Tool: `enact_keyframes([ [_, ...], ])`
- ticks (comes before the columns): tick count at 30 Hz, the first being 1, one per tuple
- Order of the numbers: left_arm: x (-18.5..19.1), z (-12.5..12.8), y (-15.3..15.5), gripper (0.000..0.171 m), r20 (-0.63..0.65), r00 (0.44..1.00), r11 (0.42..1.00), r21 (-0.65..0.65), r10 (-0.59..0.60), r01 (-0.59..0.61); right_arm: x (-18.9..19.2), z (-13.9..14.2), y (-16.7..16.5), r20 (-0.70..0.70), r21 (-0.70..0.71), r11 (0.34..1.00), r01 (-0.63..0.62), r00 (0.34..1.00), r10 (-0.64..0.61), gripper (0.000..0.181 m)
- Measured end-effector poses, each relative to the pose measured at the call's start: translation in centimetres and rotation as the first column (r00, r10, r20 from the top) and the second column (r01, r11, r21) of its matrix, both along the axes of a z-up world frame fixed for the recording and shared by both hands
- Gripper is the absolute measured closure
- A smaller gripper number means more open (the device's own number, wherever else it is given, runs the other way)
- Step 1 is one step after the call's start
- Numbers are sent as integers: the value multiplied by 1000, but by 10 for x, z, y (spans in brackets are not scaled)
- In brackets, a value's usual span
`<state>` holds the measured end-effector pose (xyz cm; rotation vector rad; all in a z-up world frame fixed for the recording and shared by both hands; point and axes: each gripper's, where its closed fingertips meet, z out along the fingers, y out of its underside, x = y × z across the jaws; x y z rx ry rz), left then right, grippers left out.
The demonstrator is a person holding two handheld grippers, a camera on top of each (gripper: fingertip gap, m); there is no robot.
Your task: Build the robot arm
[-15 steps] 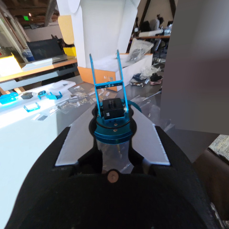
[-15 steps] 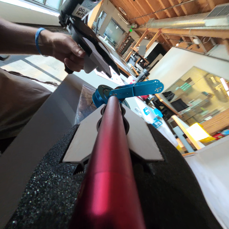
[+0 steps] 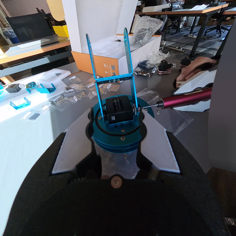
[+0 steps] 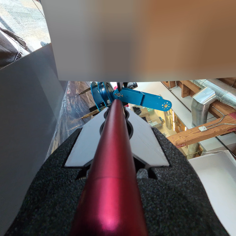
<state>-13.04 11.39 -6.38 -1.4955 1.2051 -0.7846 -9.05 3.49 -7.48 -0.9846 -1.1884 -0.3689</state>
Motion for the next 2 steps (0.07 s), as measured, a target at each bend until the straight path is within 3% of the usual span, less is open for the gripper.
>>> enact_keyframes([
  [2,2,-2,0,103,-3,1000,1000,-5,-3,3,-1,1,0,-1,8,1000,1,1000,-1,160],
])
